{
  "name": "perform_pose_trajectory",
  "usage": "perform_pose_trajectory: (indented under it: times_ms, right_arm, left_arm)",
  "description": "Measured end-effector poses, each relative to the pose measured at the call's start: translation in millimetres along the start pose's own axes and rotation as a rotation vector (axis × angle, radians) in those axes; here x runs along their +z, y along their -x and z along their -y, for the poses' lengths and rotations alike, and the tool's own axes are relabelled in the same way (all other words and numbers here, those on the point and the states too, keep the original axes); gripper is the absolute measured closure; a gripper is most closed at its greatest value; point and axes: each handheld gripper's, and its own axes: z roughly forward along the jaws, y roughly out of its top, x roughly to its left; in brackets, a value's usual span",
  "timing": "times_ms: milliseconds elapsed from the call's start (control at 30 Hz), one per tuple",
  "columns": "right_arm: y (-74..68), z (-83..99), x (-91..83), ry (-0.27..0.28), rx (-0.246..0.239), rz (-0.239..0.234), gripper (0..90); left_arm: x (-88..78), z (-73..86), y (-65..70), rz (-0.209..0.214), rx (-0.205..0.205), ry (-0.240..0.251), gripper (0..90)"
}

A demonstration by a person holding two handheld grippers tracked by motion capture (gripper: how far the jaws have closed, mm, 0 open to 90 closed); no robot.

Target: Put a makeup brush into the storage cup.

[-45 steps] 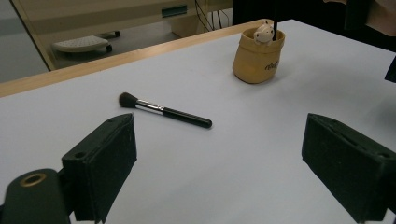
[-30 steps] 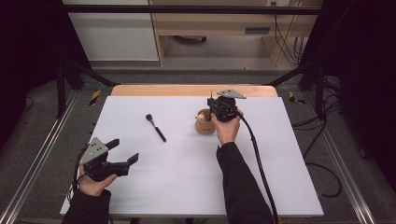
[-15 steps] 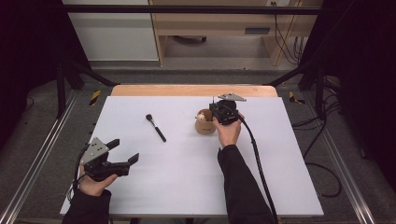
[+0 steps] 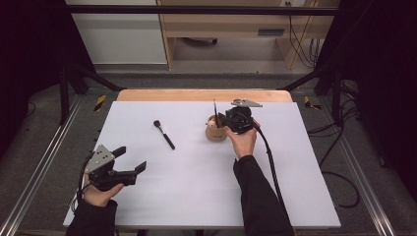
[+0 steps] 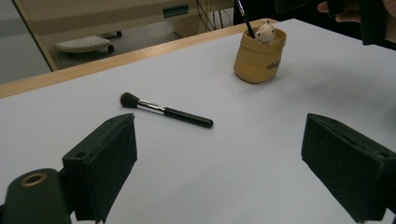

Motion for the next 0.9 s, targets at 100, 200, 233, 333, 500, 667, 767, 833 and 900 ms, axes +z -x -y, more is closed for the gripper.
perform_pose_trajectory:
  times_ms: [100, 200, 233, 333, 500, 667, 767, 833, 900]
  right_arm:
    - [1.3, 1.7, -6.8, 0.001, -0.005, -0.009, 56.2]
    - [3.2, 4.3, -17.2, 0.003, -0.007, -0.027, 50.0]
    - [4.9, 6.0, -24.6, 0.015, -0.017, -0.038, 46.0]
    - [4.6, 7.6, -35.7, 0.020, -0.034, -0.047, 40.3]
    - [2.9, 11.8, -52.7, 0.034, -0.067, -0.076, 31.5]
    - [1.7, 17.7, -68.2, 0.049, -0.092, -0.088, 26.9]
    - [2.2, 21.9, -76.5, 0.060, -0.094, -0.097, 24.2]
    - [2.6, 24.6, -81.0, 0.059, -0.101, -0.109, 21.7]
    - [3.0, 28.1, -86.1, 0.062, -0.114, -0.118, 20.5]
  left_arm:
    - [0.3, -0.1, 0.4, -0.001, 0.002, -0.001, 9.8]
    - [0.8, -0.3, 1.1, -0.001, 0.007, -0.001, 9.8]
    - [1.0, -0.3, 1.5, -0.001, 0.007, -0.001, 9.8]
    - [1.1, -0.4, 1.8, -0.002, 0.007, -0.001, 9.8]
    - [0.7, -0.6, 2.2, -0.007, 0.005, 0.002, 9.8]
    - [1.1, -0.9, 2.9, -0.008, 0.002, 0.001, 9.8]
    - [1.2, -1.1, 3.1, -0.010, 0.002, 0.000, 9.8]
    - [1.1, -1.2, 3.2, -0.012, 0.001, -0.001, 9.8]
    - [1.0, -1.3, 3.1, -0.016, -0.001, 0.000, 9.8]
